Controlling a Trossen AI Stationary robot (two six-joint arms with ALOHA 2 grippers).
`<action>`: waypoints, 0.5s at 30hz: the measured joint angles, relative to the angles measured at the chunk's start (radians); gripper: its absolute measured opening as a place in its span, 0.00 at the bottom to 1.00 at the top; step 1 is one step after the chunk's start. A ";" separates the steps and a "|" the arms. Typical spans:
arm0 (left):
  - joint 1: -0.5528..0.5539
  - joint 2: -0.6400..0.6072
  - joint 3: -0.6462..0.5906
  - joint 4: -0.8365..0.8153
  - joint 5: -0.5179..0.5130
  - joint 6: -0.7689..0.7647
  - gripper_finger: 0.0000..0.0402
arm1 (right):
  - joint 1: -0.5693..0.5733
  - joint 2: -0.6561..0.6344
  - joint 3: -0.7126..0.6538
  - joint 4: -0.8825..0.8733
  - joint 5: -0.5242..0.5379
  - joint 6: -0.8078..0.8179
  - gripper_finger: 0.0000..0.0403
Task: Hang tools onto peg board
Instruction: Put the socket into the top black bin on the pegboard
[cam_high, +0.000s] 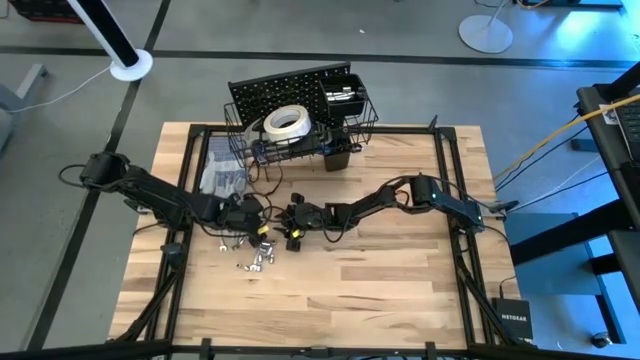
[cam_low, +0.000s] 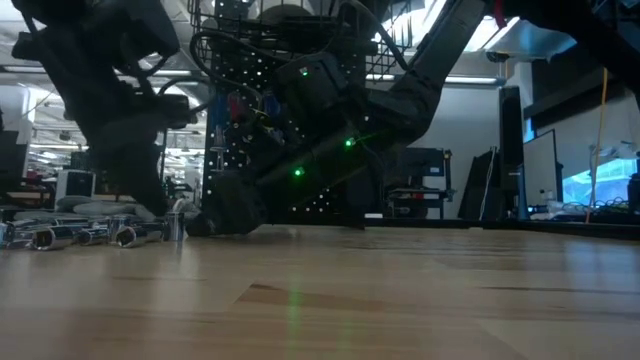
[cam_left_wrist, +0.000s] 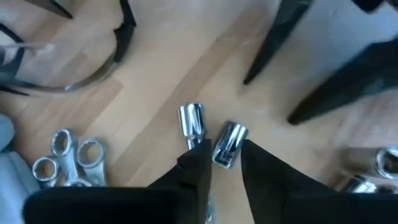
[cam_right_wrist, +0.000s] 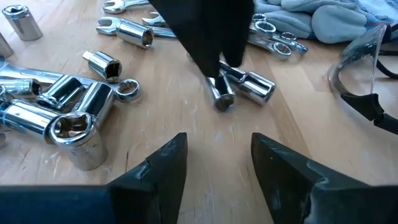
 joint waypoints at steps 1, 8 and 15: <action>-0.004 0.000 0.000 -0.009 0.000 0.010 0.16 | 0.000 0.000 0.000 0.000 0.000 0.000 0.46; -0.005 -0.001 0.000 0.010 -0.003 0.086 0.08 | 0.000 0.000 0.000 0.003 0.000 0.000 0.46; -0.005 0.003 0.000 0.073 0.055 0.274 0.12 | 0.000 0.000 0.000 0.004 0.000 -0.001 0.46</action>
